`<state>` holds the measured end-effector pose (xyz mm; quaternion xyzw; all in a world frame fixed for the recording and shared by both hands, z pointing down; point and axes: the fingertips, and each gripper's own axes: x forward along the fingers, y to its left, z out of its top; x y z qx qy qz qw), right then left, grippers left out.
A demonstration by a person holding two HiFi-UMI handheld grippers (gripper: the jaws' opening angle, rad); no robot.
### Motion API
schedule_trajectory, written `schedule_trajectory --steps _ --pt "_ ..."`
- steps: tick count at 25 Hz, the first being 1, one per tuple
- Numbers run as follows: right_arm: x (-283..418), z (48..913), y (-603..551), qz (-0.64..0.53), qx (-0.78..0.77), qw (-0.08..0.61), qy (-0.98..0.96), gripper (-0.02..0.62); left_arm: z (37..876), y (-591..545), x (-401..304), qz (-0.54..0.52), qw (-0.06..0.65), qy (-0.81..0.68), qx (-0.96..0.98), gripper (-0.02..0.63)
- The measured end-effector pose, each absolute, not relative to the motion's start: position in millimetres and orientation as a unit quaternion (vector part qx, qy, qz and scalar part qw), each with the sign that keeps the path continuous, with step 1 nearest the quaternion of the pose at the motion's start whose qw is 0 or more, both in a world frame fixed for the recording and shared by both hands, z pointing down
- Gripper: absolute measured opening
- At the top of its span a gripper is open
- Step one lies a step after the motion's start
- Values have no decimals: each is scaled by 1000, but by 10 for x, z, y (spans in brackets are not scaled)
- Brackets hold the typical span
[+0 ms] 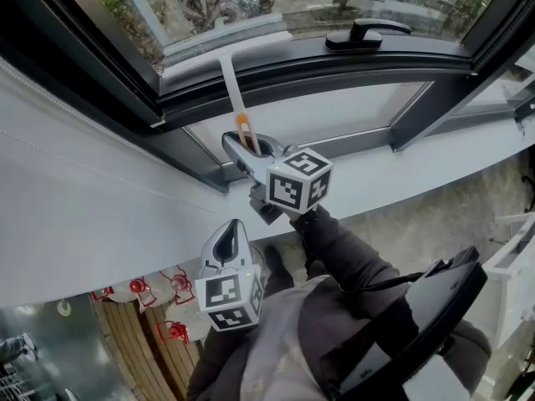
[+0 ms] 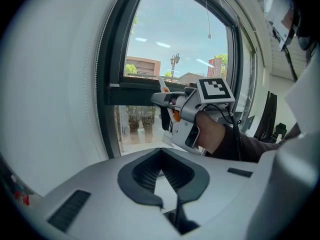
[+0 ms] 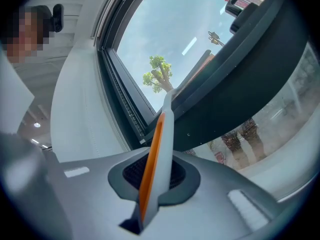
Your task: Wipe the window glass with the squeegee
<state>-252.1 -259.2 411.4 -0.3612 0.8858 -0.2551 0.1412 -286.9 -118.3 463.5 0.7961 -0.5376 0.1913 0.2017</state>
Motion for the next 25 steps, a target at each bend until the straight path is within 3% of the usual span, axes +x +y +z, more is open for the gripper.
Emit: schedule_trajectory --steps 18,25 --pt "-2177 4156 -2281 -263 -296 147 906 5 4777 -1019 -2552 196 219 -587 754 0" --pt "-2093 3996 -1849 -248 -260 142 922 3 4615 -693 -2534 159 194 -637 730 0"
